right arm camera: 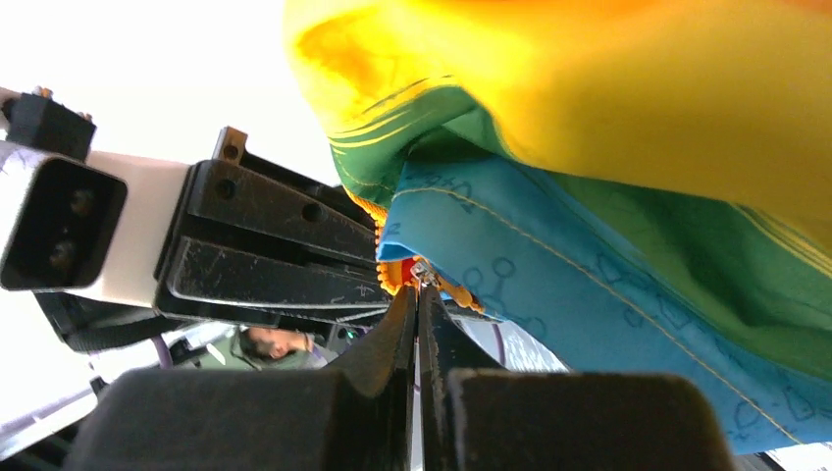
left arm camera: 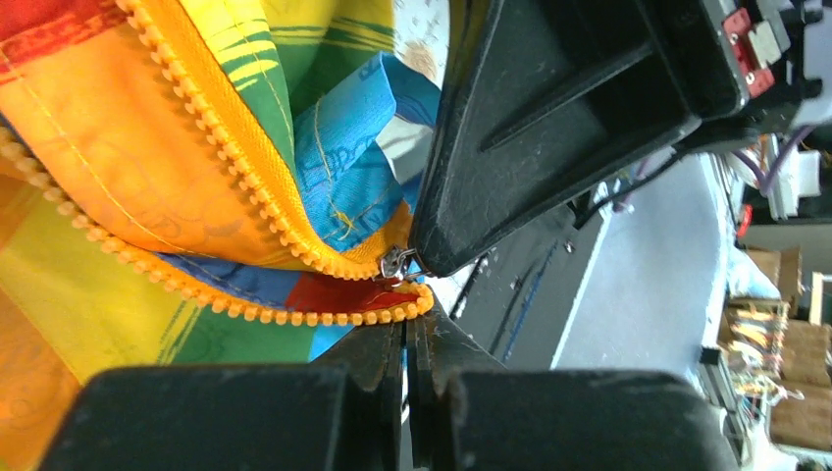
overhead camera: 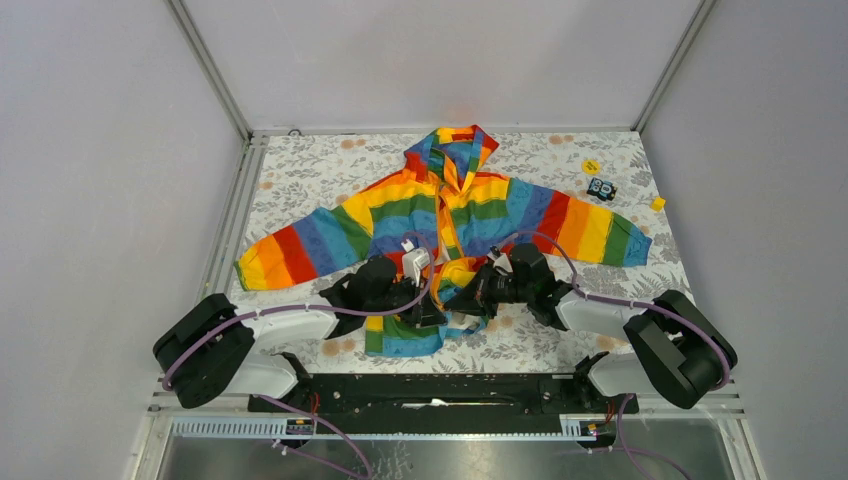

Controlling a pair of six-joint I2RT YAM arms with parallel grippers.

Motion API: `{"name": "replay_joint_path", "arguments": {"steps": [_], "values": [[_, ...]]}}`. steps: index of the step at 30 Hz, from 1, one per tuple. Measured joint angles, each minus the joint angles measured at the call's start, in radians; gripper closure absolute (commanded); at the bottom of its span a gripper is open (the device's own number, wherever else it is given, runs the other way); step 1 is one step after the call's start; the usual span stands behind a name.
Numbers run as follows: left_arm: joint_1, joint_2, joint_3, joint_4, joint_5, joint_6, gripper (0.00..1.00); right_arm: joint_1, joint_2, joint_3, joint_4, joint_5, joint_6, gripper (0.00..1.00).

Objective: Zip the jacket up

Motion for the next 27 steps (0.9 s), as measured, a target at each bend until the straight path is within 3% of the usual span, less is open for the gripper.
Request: {"name": "replay_joint_path", "arguments": {"steps": [5,9,13,16,20,24,27], "values": [[-0.006,0.017,0.006,0.017,-0.089,-0.010,0.99,0.007,-0.019,-0.001,-0.011,0.105,0.068,1.00],[-0.021,-0.003,0.012,0.010,-0.156,-0.042,0.66,0.009,-0.082,-0.001,-0.054,0.165,0.077,1.00],[-0.041,-0.076,-0.018,-0.035,-0.206,-0.099,0.51,0.009,-0.155,-0.011,-0.030,0.201,0.121,1.00],[-0.047,-0.170,-0.057,-0.069,-0.247,-0.150,0.21,0.010,-0.192,-0.044,-0.023,0.235,0.162,1.00],[-0.083,-0.293,-0.081,-0.126,-0.331,-0.219,0.18,0.010,-0.219,-0.066,-0.055,0.282,0.205,1.00],[-0.245,-0.397,-0.070,-0.201,-0.567,-0.236,0.26,0.010,-0.253,-0.066,-0.092,0.324,0.257,1.00],[-0.394,-0.409,-0.058,-0.217,-0.777,-0.175,0.22,0.010,-0.269,-0.064,-0.146,0.346,0.302,1.00]]}}
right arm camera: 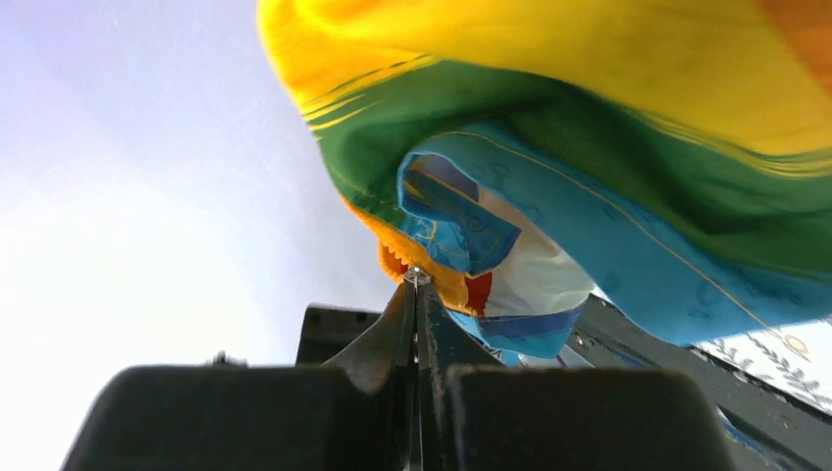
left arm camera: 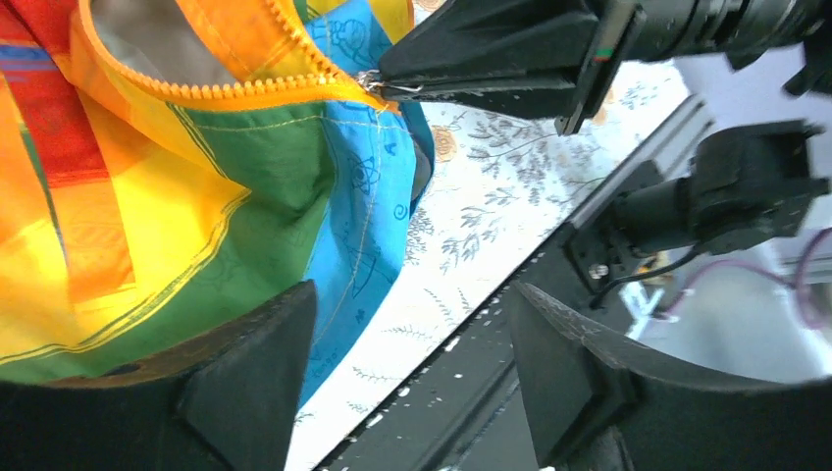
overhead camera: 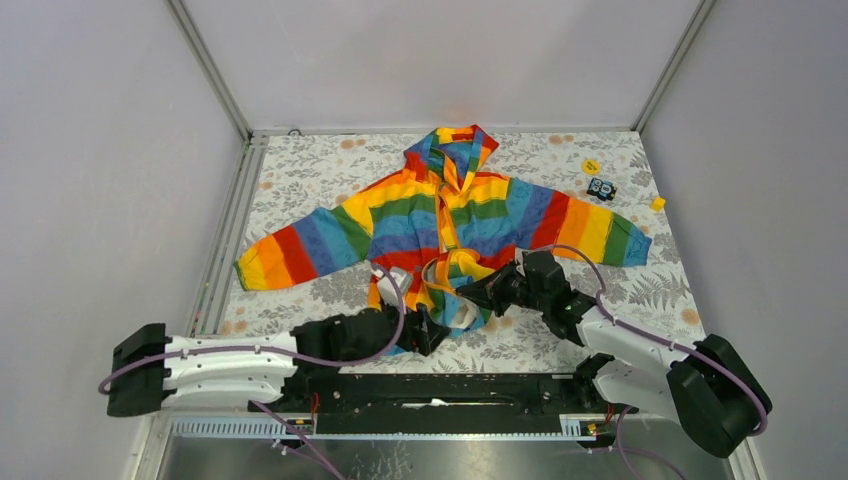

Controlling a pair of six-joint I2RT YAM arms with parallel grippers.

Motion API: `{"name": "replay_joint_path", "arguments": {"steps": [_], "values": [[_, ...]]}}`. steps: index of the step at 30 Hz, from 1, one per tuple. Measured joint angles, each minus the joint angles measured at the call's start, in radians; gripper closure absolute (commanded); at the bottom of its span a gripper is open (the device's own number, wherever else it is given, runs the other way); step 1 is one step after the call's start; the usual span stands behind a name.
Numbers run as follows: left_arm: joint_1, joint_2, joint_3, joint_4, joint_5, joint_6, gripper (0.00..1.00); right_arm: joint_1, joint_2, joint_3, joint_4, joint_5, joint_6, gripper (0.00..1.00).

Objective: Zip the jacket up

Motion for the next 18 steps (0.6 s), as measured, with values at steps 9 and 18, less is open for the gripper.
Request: {"name": "replay_joint_path", "arguments": {"steps": [9,18], "values": [[-0.293,0.212,0.043,0.135,-0.472,0.465,0.12,0.000,0.000,0.086,-0.185,0.012,0.034,1.00],[-0.332,0.562,0.246,0.269,-0.747,0.830,0.37,0.000,0.008,0.146,-0.322,0.029,0.059,1.00]]}}
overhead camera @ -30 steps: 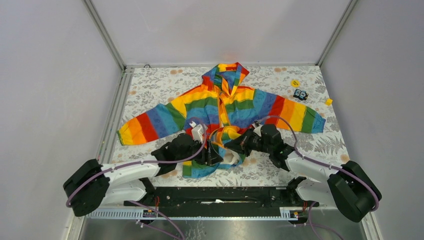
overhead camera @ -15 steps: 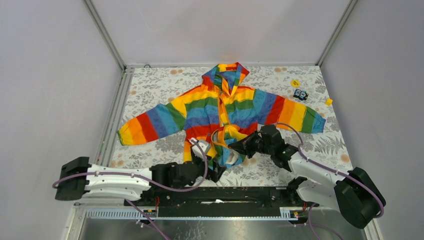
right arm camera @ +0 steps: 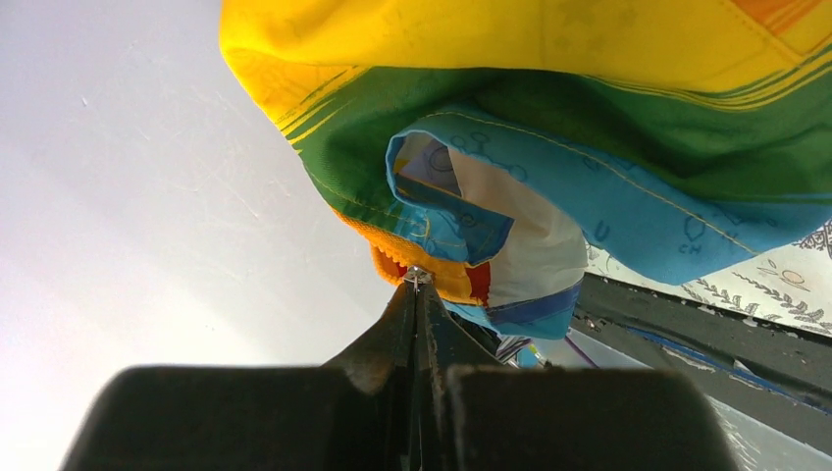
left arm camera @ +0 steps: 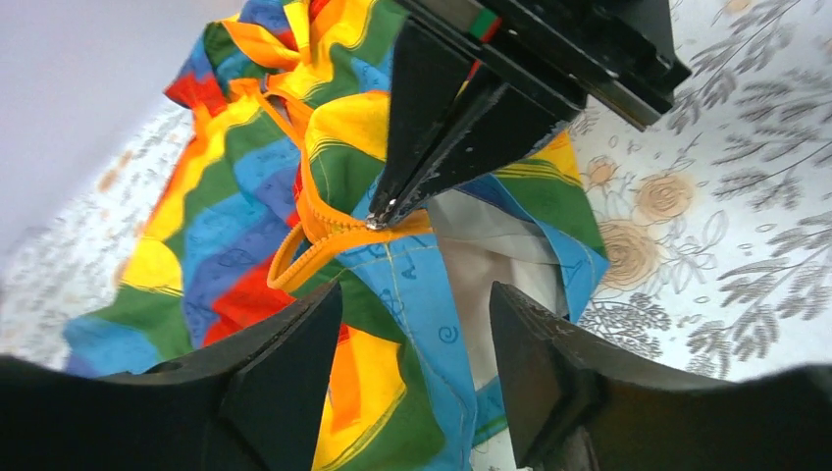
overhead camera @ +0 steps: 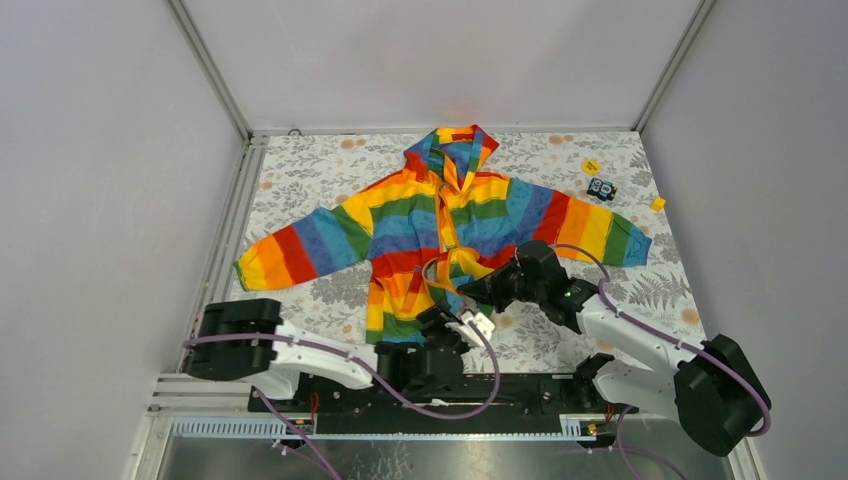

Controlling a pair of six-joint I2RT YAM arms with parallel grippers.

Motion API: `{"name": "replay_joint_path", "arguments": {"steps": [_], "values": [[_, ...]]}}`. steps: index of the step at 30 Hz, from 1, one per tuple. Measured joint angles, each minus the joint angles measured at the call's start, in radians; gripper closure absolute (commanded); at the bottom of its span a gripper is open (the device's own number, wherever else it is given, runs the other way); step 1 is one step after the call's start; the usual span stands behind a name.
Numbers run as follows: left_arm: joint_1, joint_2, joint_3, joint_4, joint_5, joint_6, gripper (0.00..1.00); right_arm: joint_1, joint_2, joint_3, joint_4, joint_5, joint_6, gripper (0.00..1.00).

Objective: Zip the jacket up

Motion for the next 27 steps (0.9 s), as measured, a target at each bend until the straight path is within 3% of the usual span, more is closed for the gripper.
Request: {"name": "replay_joint_path", "arguments": {"steps": [15,19,24,27], "values": [[-0.009,0.268,0.114,0.105,-0.151,0.314,0.62,0.000,0.003,0.054,-0.114,0.005,0.015,1.00],[-0.009,0.306,0.126,0.106,-0.168,0.343,0.83,0.000,0.006,0.077,-0.130,0.004,0.015,1.00],[-0.011,0.324,0.129,0.106,-0.179,0.372,1.00,0.000,0.007,0.090,-0.152,0.003,0.018,1.00],[-0.031,0.338,0.129,0.127,-0.175,0.395,1.00,0.000,0.010,0.094,-0.165,-0.003,0.026,1.00]]}}
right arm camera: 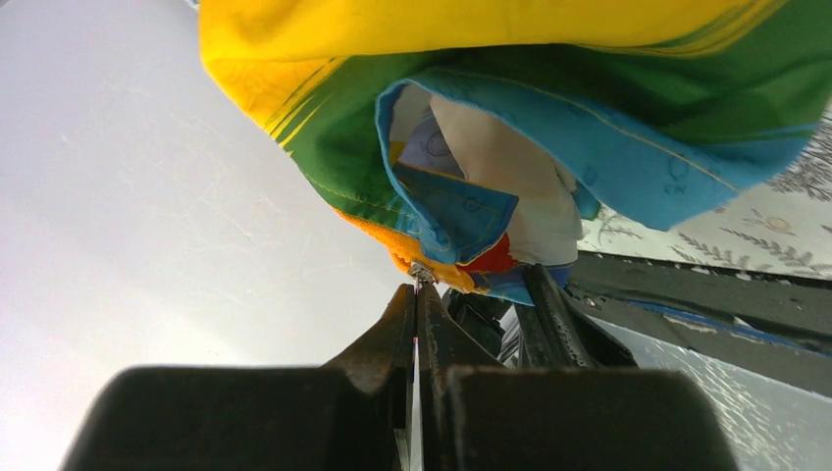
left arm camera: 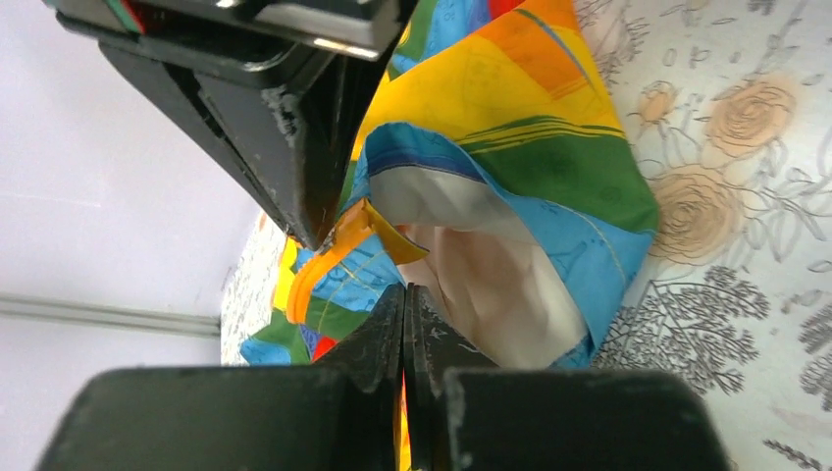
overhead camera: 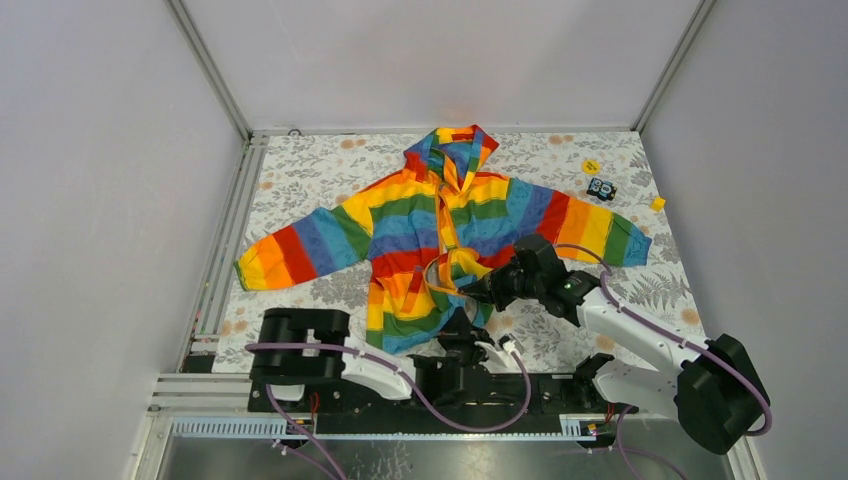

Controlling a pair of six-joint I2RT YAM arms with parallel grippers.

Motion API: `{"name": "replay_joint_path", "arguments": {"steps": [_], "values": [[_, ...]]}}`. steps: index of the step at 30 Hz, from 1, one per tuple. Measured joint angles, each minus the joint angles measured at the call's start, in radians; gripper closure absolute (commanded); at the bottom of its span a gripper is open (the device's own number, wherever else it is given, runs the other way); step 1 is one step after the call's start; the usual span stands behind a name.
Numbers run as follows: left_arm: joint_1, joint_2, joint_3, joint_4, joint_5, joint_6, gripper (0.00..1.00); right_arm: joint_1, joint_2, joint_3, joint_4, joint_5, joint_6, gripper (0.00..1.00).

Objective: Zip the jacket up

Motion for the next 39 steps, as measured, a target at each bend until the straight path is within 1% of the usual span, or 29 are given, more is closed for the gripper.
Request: {"name": "replay_joint_path", "arguments": {"steps": [3,8,11,13,15,23,28,33,35,39], "values": [[-0.032,0.032,0.000,0.025,0.005,0.029,1.00,0.002,0.000,0.000,-0.047,-0.002,0.015,1.00],[-0.102,0.086,-0.006,0.028,0.027,0.043,1.00,0.009,-0.013,0.003,-0.175,-0.002,0.013,1.00],[-0.136,0.106,-0.006,0.027,0.051,0.043,1.00,0.009,-0.004,0.068,-0.282,-0.006,-0.018,1.00],[-0.145,0.110,-0.006,0.030,0.072,0.045,1.00,0.010,0.021,0.138,-0.372,0.001,-0.052,1.00],[-0.145,0.110,-0.006,0.038,0.093,0.048,1.00,0.013,0.040,0.186,-0.421,0.007,-0.074,1.00],[-0.145,0.117,-0.006,0.053,0.198,0.031,1.00,0.019,0.043,0.231,-0.507,0.097,-0.046,1.00],[-0.146,0.117,-0.020,0.037,0.260,-0.018,1.00,0.007,0.182,0.393,-0.507,0.140,-0.074,1.00],[-0.148,0.117,-0.042,0.013,0.302,-0.055,1.00,-0.056,0.345,0.557,-0.489,0.159,-0.107,1.00],[-0.148,0.117,-0.051,0.012,0.321,-0.069,1.00,-0.089,0.428,0.636,-0.488,0.158,-0.124,1.00],[-0.151,0.117,-0.058,0.018,0.338,-0.085,1.00,-0.138,0.649,0.845,-0.481,0.149,-0.176,1.00]]}}
